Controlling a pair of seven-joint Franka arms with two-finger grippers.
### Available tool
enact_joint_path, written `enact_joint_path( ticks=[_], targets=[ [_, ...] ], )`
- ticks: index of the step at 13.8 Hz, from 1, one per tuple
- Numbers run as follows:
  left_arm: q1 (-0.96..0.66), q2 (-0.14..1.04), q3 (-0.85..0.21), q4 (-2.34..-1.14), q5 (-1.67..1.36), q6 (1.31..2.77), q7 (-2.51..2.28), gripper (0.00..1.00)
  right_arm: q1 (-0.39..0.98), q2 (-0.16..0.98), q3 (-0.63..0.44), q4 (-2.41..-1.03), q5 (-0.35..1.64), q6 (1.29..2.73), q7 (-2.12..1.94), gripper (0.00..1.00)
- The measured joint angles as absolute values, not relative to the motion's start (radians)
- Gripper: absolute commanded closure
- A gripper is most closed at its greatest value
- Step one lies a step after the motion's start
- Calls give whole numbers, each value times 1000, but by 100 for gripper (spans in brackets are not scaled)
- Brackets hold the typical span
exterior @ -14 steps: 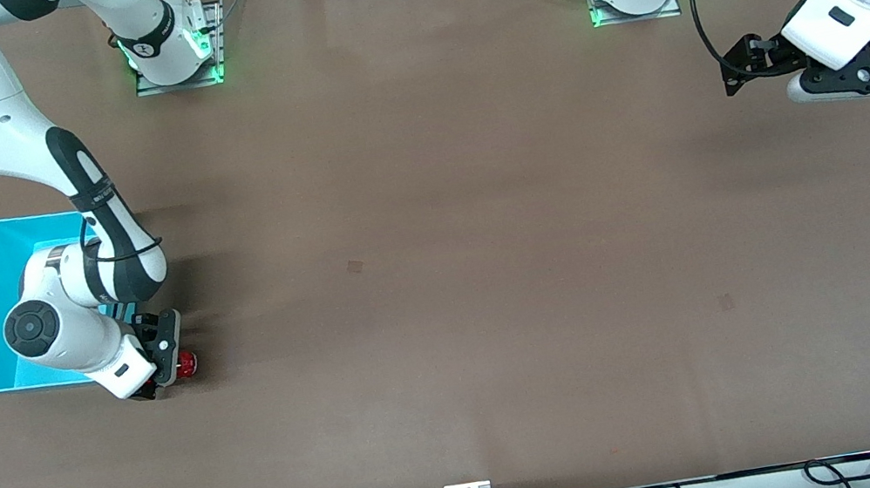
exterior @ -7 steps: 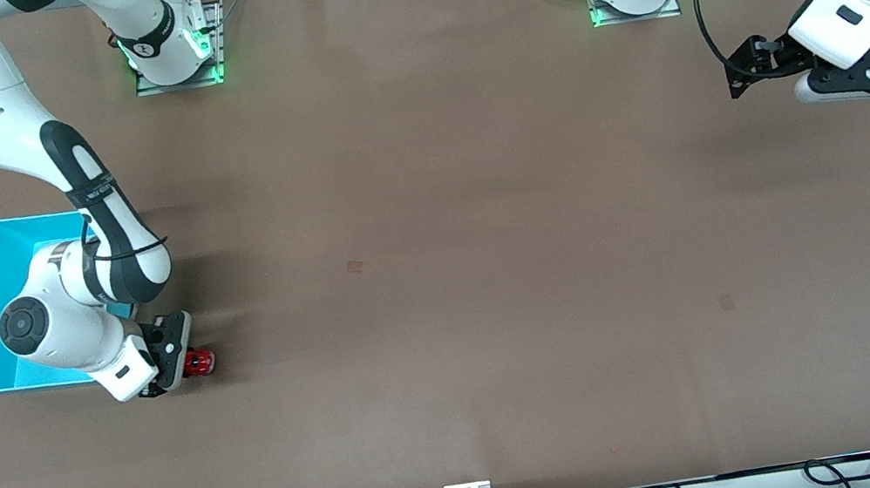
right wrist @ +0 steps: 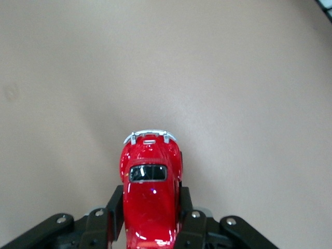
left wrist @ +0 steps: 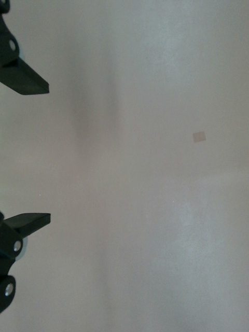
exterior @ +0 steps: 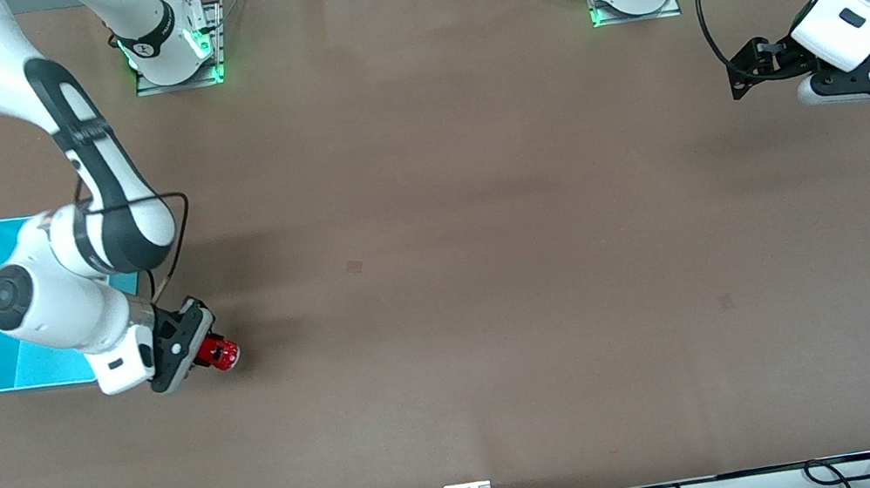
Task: Wind red beetle toy and store in blue box
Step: 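Carry the red car over the cyan box and lower it inside, then open the right gripper to release the red car in the box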
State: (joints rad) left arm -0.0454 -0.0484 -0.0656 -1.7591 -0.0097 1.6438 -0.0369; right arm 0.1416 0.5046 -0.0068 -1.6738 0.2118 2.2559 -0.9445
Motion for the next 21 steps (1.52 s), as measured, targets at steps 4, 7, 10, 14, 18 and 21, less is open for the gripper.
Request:
enact_joint_path(
  ticks=[4, 7, 10, 14, 18, 21],
  targets=[
    [-46, -48, -66, -1759, -10, 1644, -37, 0, 103, 443, -95, -1683, 189, 2109, -776, 100],
    [-49, -48, -70, -1758, -10, 1644, -37, 0, 56, 405, -181, -1705, 181, 2002, -655, 100],
    [-55, -48, -70, -1758, -10, 1644, -37, 0, 17, 388, -262, -1741, 163, 1978, -545, 100],
    [-58, -48, -74, -1757, -10, 1644, -37, 0, -25, 401, -280, -1839, 27, 2048, -335, 98],
    [-60, -48, -84, -1752, -10, 1644, -37, 0, -26, 448, -279, -1939, 18, 2175, -223, 84],
    [-61, -48, -85, -1748, -10, 1644, -37, 0, -32, 466, -279, -1985, 18, 2224, -201, 79]
  ],
)
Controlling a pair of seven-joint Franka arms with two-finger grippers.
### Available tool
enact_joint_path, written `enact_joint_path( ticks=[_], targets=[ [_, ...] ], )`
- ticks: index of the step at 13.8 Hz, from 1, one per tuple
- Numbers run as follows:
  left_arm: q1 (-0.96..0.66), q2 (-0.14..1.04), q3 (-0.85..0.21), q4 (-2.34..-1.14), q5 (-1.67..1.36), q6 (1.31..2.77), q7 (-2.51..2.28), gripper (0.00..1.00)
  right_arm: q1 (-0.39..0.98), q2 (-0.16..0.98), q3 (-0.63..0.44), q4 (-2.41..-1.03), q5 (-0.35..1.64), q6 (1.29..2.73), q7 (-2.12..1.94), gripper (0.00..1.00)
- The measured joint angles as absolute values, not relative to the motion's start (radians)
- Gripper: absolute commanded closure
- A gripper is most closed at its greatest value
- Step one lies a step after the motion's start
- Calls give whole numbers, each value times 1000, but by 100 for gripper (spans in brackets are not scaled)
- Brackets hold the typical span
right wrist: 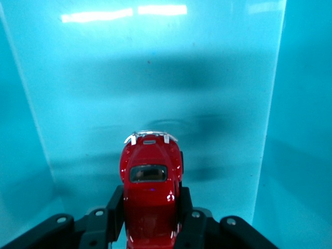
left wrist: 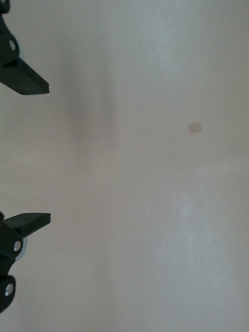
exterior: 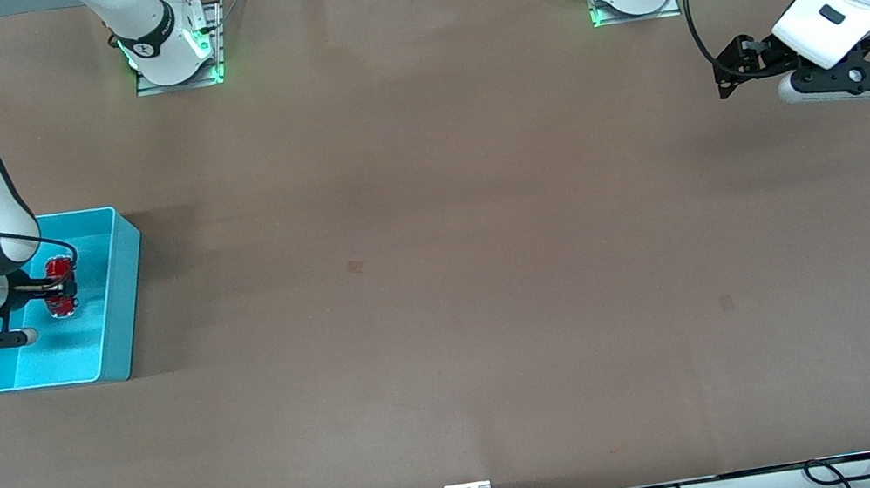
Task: Wind red beetle toy and store in blue box
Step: 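Open the right gripper to release the red car in the box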
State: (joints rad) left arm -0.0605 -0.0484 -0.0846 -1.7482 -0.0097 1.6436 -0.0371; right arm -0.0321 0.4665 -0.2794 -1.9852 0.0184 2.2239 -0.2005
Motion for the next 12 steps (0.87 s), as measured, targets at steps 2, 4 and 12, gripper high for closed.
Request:
enact_joint_path(
  ticks=[2, 4, 12],
  targets=[
    [-61, -48, -85, -1748, -10, 1644, -37, 0, -39, 468, -279, -2022, 18, 2274, -200, 62],
    [-61, -48, -85, -1748, -10, 1644, -37, 0, -39, 468, -279, -2036, 18, 2288, -200, 22],
    [-61, -48, -85, -1747, -10, 1644, -37, 0, -27, 403, -264, -2024, 18, 2293, -202, 0]
  ],
)
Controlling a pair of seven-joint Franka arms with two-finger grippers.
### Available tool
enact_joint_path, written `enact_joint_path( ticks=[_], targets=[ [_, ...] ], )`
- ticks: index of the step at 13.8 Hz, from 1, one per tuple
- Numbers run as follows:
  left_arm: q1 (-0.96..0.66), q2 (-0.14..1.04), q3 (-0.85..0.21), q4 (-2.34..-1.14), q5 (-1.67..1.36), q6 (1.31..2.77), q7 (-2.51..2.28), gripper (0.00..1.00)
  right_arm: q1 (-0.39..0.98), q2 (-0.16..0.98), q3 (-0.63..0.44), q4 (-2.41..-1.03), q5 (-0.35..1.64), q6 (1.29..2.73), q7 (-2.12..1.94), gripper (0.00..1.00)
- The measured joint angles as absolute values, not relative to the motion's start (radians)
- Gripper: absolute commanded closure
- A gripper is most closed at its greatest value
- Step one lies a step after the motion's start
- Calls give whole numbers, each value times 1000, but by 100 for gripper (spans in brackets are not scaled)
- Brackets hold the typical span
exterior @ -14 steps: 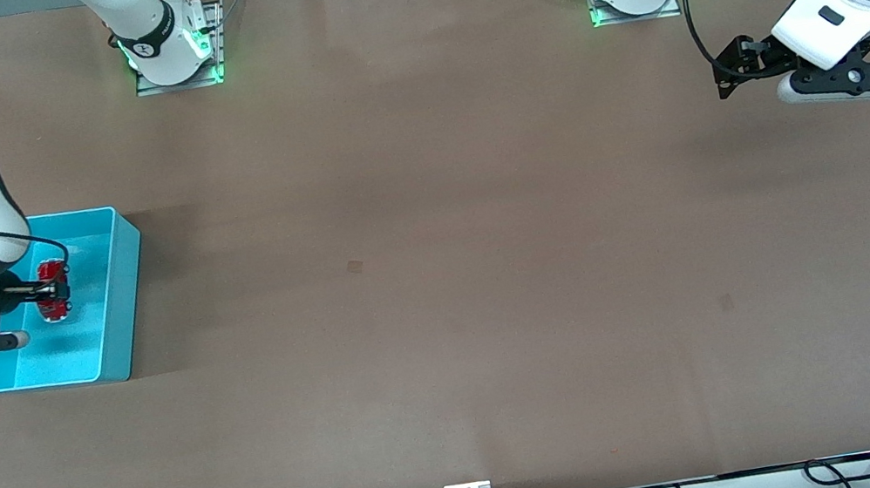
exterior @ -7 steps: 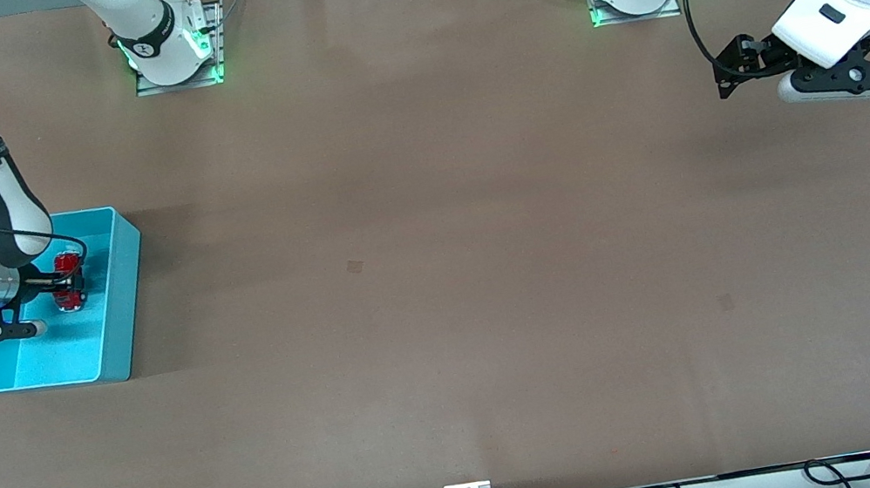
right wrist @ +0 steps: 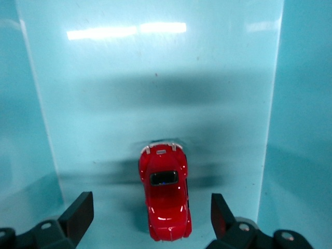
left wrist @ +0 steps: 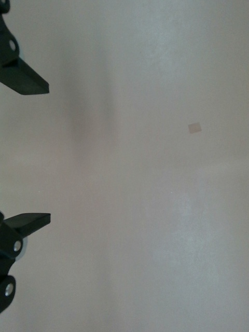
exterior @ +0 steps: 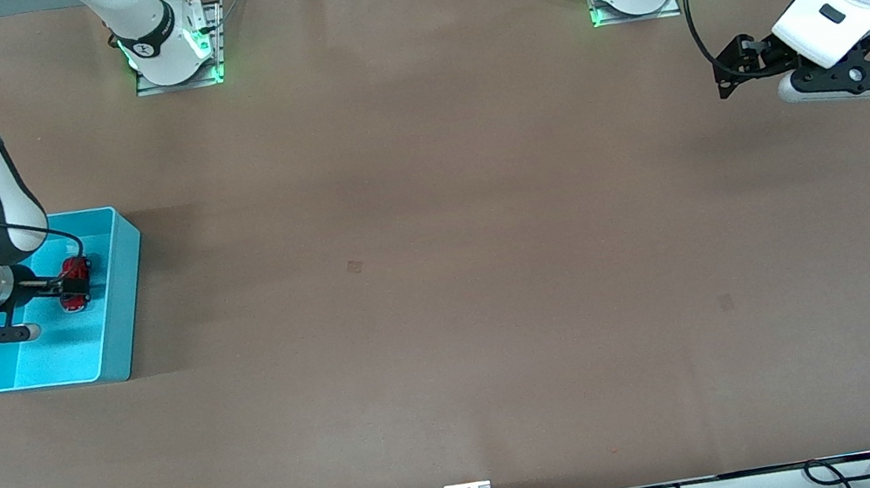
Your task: Wind red beetle toy and store in blue box
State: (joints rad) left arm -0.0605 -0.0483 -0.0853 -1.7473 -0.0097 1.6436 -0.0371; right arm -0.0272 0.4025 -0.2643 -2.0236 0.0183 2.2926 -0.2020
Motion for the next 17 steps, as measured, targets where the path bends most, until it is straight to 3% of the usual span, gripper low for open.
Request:
enact_joint_path(
  ticks=[3, 7, 11, 17],
  targets=[
    [-60, -48, -85, -1747, -10, 1644, -37, 0, -25, 304, -234, -1995, 14, 2204, -207, 0],
    [-60, -48, -85, -1747, -10, 1644, -37, 0, -22, 148, -118, -1832, -5, 1853, -203, 0],
    [-57, -48, -85, -1747, -10, 1644, -37, 0, -7, 87, -67, -1659, -40, 1609, -201, 0],
    [-55, -48, -85, -1747, -10, 1634, -37, 0, 5, 80, -67, -1601, -43, 1547, -131, 0]
  ],
)
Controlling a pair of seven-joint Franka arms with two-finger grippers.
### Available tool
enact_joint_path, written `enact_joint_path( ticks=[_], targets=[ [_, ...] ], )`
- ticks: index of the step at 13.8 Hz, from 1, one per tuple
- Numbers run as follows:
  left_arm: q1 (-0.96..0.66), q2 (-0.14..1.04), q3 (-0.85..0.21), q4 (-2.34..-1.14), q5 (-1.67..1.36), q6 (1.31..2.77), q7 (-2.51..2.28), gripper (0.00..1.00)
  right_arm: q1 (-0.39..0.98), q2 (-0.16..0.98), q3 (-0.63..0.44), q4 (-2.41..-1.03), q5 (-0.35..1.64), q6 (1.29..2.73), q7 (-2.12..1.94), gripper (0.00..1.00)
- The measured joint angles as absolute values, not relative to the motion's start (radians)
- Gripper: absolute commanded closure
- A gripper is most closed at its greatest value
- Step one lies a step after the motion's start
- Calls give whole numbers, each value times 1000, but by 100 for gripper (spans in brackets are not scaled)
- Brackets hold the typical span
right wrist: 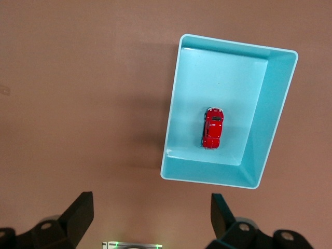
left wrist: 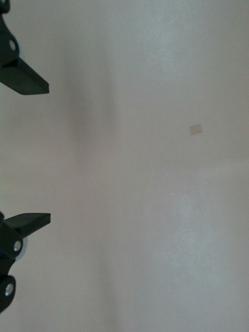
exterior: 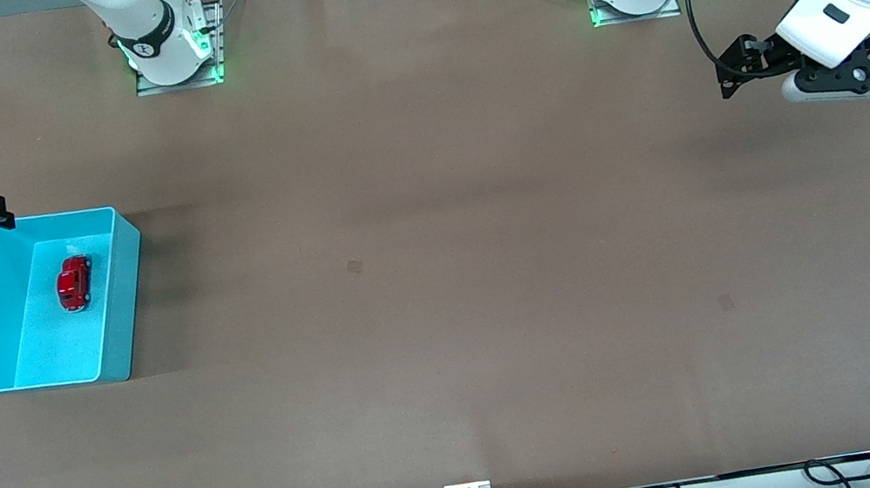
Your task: Wind red beetle toy and store in blue box
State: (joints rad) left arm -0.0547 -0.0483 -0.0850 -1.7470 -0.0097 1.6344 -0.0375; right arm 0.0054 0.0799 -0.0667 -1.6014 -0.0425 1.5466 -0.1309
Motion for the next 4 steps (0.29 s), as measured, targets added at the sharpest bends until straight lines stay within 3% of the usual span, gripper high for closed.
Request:
enact_joint_path(
  ticks=[4],
  targets=[
    [-54, -48, -85, -1747, -10, 1625, -38, 0, 5, 80, -67, -1601, -36, 1567, -120, 0]
  ],
)
